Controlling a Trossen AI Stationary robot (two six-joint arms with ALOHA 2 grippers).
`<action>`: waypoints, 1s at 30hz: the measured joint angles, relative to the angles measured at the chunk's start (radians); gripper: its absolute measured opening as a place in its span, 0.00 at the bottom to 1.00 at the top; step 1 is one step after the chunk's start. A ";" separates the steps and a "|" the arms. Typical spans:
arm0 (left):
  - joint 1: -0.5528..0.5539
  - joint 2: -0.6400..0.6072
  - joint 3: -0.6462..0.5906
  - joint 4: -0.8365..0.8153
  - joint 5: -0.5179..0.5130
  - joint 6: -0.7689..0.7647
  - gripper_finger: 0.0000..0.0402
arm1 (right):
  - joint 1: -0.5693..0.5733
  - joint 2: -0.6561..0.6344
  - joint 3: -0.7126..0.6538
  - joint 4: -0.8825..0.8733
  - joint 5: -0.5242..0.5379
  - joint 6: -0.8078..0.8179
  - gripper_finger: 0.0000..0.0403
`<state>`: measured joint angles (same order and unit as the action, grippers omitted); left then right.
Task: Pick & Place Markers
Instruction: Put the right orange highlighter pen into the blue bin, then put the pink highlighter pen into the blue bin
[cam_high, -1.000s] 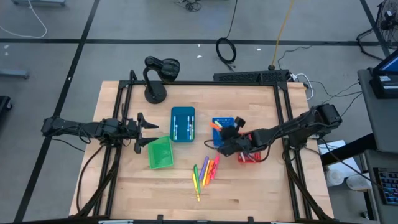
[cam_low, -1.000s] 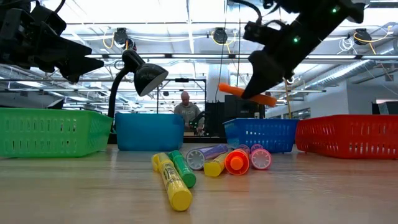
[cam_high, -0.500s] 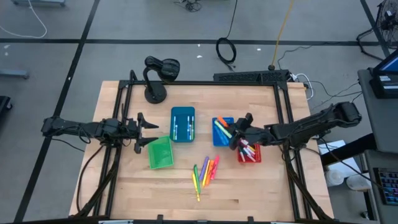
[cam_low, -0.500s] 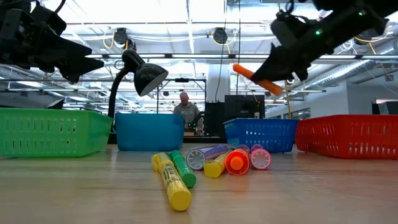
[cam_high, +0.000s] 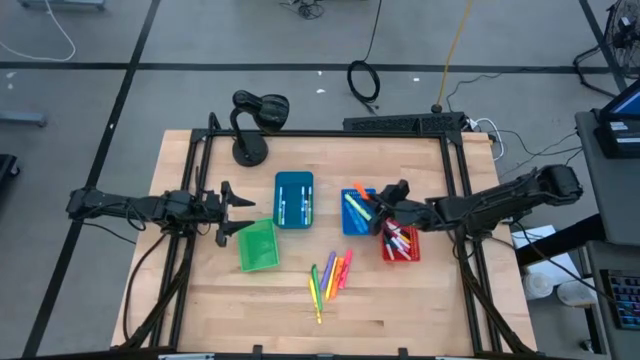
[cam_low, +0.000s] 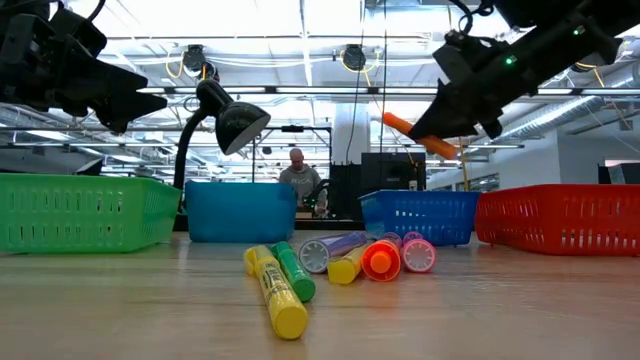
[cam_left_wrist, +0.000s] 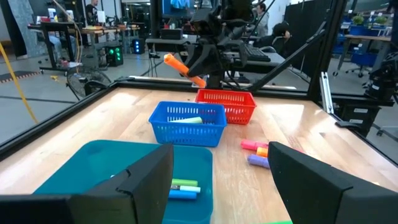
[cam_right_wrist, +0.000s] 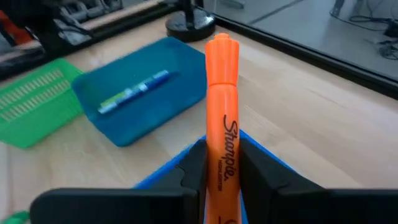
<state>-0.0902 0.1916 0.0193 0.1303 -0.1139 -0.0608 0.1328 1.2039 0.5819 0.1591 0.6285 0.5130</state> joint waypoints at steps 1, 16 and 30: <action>0.000 0.000 0.000 0.000 0.000 0.000 0.66 | 0.002 0.015 0.000 0.030 -0.003 -0.002 0.14; 0.000 0.000 0.000 0.001 0.000 0.000 0.66 | 0.039 0.153 0.000 0.128 -0.002 0.024 0.17; 0.000 0.000 0.000 0.001 0.000 0.000 0.66 | 0.046 0.147 0.000 0.106 -0.002 -0.045 0.24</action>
<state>-0.0902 0.1913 0.0193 0.1310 -0.1135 -0.0605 0.1787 1.3506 0.5823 0.2653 0.6266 0.4679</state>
